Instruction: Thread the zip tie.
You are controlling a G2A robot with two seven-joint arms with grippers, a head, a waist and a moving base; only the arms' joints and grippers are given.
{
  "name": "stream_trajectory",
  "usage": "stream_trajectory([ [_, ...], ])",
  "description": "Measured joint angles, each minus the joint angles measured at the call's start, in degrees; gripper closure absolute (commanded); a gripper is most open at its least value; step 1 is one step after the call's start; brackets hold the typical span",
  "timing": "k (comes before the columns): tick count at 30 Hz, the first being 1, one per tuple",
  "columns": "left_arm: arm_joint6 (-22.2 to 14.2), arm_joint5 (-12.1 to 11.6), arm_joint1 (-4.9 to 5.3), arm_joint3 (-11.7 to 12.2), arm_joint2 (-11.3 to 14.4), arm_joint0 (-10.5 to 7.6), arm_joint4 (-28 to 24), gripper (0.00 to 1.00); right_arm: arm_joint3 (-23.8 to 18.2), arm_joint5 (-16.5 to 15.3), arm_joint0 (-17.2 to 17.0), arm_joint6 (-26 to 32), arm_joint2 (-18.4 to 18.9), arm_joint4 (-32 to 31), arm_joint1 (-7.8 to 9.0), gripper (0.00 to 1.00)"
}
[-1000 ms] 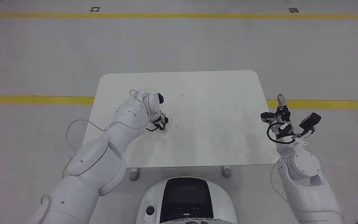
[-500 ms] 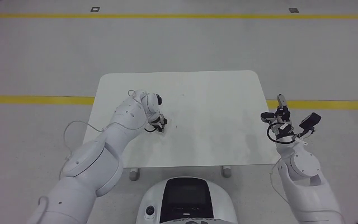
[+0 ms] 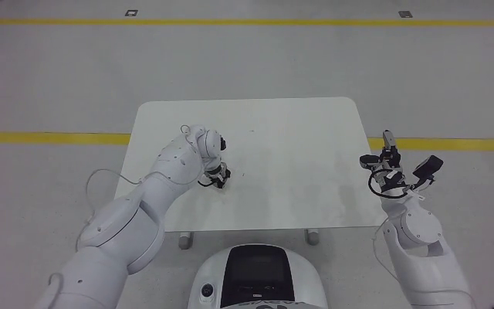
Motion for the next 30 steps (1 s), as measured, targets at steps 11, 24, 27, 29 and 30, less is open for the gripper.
stream_trajectory([
  [11,5.39,5.09,2.53,-4.6,-3.11,1.39,-1.72,0.94,0.0,0.0,0.0,0.0,0.0,0.0,0.0,0.0],
  [24,4.03,7.51,4.22,-8.39,-3.4,3.01,-0.29,0.92,0.0,0.0,0.0,0.0,0.0,0.0,0.0,0.0],
  [27,3.74,7.49,4.38,-8.27,-3.52,3.18,-0.17,0.92,0.0,0.0,0.0,0.0,0.0,0.0,0.0,0.0],
  [29,3.42,7.49,4.37,-8.12,-3.48,3.28,-0.03,0.9,0.0,0.0,0.0,0.0,0.0,0.0,0.0,0.0],
  [30,3.28,7.49,4.34,-8.03,-3.45,3.3,0.01,0.87,0.0,0.0,0.0,0.0,0.0,0.0,0.0,0.0],
])
